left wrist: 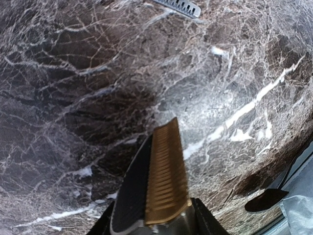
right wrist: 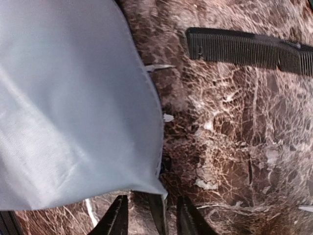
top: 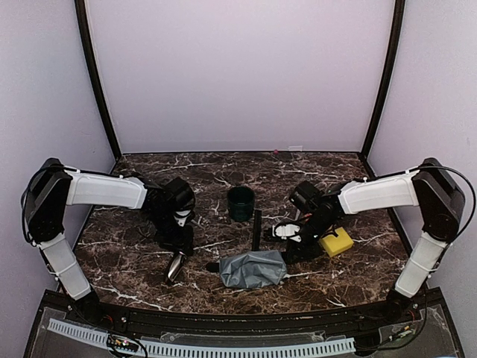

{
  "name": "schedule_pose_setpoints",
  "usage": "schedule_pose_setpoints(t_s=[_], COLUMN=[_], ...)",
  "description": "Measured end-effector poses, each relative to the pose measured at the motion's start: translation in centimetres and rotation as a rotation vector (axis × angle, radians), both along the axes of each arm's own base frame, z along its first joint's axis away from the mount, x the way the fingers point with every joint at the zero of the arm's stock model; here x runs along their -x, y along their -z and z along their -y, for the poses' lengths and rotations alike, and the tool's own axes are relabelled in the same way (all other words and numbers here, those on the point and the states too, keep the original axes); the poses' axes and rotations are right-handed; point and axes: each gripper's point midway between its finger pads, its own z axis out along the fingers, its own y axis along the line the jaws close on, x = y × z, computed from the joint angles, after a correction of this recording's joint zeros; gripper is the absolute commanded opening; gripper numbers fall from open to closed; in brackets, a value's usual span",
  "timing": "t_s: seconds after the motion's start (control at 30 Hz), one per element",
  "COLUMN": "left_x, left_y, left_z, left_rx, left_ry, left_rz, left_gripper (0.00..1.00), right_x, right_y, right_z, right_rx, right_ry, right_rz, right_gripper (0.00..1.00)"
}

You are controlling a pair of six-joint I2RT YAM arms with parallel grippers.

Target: Sort the hair-cutting tools

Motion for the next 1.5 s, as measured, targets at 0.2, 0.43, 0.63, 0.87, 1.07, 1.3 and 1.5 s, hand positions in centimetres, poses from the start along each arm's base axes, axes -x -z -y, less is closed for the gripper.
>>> schedule_pose_setpoints(t_s=[0.2,0.43,0.63,0.87,1.07,1.3,1.5], left_x=[0.0,0.1,-1.0,-4.0,-4.0,-1.5,2.2], left_y=[-0.2,-0.2,-2.1,-11.1,-19.4,-19.5,-18.6], left_z=[0.0,-0.1,0.4,3.3,8.3,13.3,16.5], left_rx=[-0.003,-0.009,-0.015,0.155,0.463,0.671,0.749], left_ry=[0.009,0.022,0.018,0.057,0.224,0.434,0.598], left_rz=[-0.001,-0.005,0.017,0.222,0.501,0.604,0.642], left_gripper=[0.41,0.67,0.67,0.66,0.65,0.66,0.66], right_x=[-0.5,-1.1,-1.1,-2.1,-2.1,1.7,4.4], right_y=[-0.4,-2.9,-6.7,-14.1,-17.3,-19.5,-19.8], right_z=[-0.6,-1.8,-2.4,-3.1,-4.0,-2.5,-2.3], right_rx=[-0.012,-0.038,-0.062,-0.132,-0.175,-0.305,-0.382], right_ry=[-0.035,-0.087,-0.183,-0.315,-0.387,-0.533,-0.626], right_rz=[0.019,0.070,0.215,0.565,0.745,1.003,1.140], right_gripper=[0.02,0.00,0.00,0.00,0.00,0.00,0.00])
